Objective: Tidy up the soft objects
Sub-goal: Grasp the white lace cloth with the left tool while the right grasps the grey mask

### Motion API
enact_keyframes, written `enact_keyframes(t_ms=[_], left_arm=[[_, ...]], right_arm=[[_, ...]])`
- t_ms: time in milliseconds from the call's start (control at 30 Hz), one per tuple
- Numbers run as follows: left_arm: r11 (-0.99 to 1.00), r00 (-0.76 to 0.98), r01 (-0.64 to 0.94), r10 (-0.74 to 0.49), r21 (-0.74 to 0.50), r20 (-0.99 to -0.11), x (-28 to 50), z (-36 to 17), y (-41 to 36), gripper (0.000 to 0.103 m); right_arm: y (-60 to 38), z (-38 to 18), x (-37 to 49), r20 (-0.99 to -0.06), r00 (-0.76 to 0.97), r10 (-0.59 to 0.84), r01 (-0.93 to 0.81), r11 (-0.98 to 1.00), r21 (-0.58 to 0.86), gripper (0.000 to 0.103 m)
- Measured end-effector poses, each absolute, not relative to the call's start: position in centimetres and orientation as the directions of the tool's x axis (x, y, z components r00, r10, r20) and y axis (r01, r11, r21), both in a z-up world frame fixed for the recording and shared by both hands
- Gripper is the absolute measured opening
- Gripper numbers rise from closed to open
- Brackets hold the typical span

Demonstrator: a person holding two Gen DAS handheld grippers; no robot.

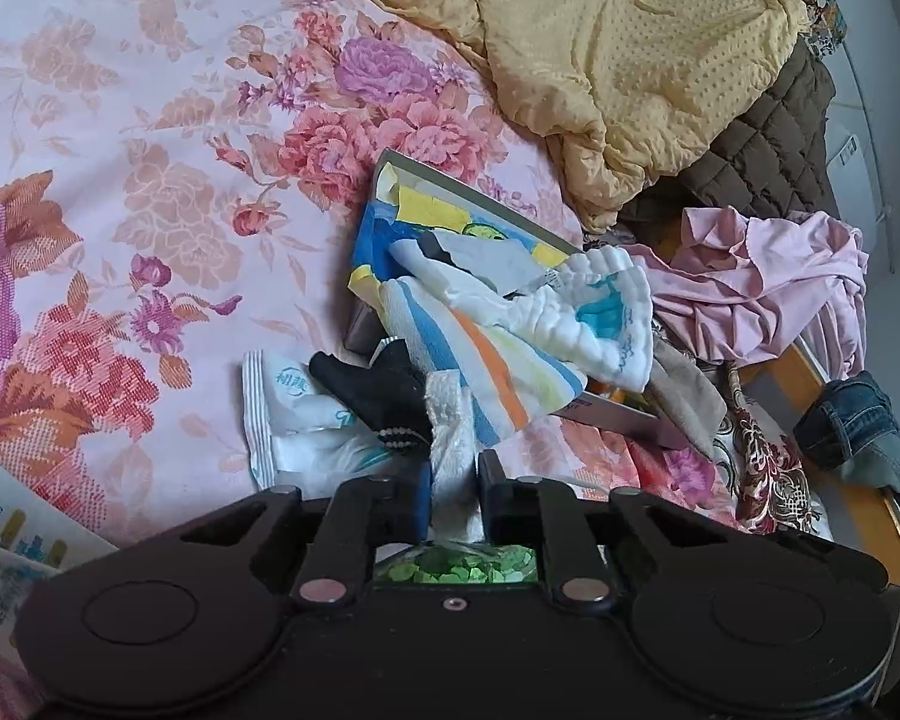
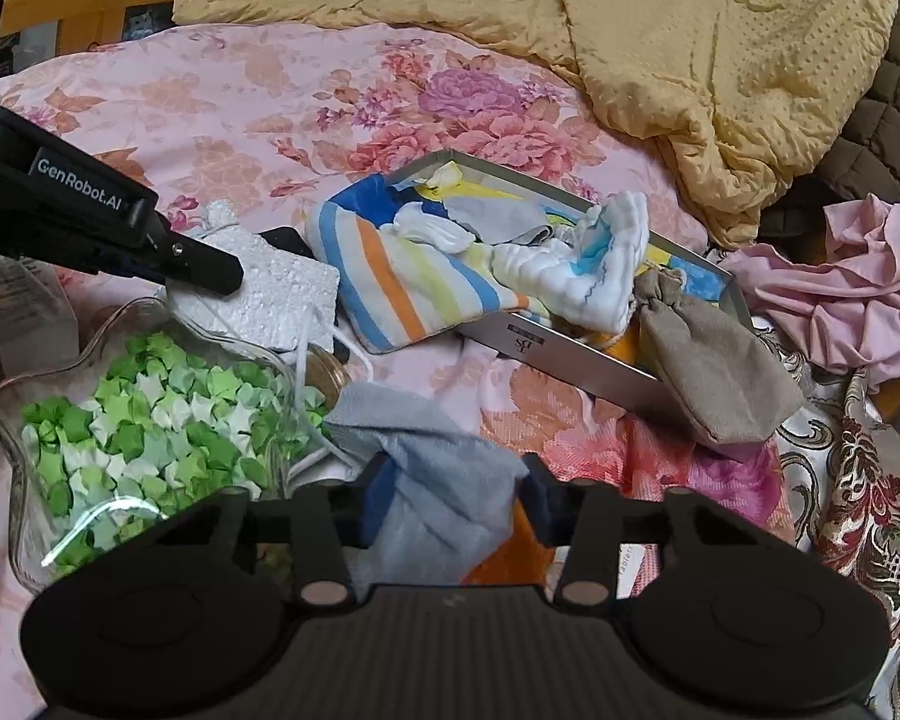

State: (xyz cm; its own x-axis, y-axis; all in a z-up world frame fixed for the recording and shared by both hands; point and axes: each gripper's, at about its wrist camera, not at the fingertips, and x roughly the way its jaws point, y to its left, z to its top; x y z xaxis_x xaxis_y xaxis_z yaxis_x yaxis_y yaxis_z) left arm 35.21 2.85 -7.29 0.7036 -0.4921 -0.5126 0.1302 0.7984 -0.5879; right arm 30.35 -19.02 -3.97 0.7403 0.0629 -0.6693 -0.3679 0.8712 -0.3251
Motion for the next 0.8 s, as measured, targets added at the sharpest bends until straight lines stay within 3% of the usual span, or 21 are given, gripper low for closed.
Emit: enact_keyframes(t_ms=[67,267,600,800], left_arm=[[0.800,0.710,0.135,-0.490,-0.585,-0.506,35.0,-7.2,2.8,0.015],[0.818,0.722,0.179,-0.487,-0.547,-0.492,34.5,-6.4,2.2,0.014],[0.841,0.749,0.241,-0.479,-0.485,-0.458,34.8,-5.4,1.4,0.014],[0.837,0.772,0.276,-0.485,-0.472,-0.410,36.8,-4.5,1.0,0.014]], right_arm=[[-19.0,-3.8,30.3,-0.667,0.742,0.066,-0.369,0.871,-0.324,0.032],[-19.5,-3.0,30.2,-0.635,0.767,0.095,-0.355,0.887,-0.296,0.018],[-18.7,-1.1,33.3,-0.521,0.836,0.173,-0.348,0.901,-0.259,0.017],[-18.0,0.0,37.2,-0.504,0.836,0.219,-0.356,0.914,-0.193,0.017]])
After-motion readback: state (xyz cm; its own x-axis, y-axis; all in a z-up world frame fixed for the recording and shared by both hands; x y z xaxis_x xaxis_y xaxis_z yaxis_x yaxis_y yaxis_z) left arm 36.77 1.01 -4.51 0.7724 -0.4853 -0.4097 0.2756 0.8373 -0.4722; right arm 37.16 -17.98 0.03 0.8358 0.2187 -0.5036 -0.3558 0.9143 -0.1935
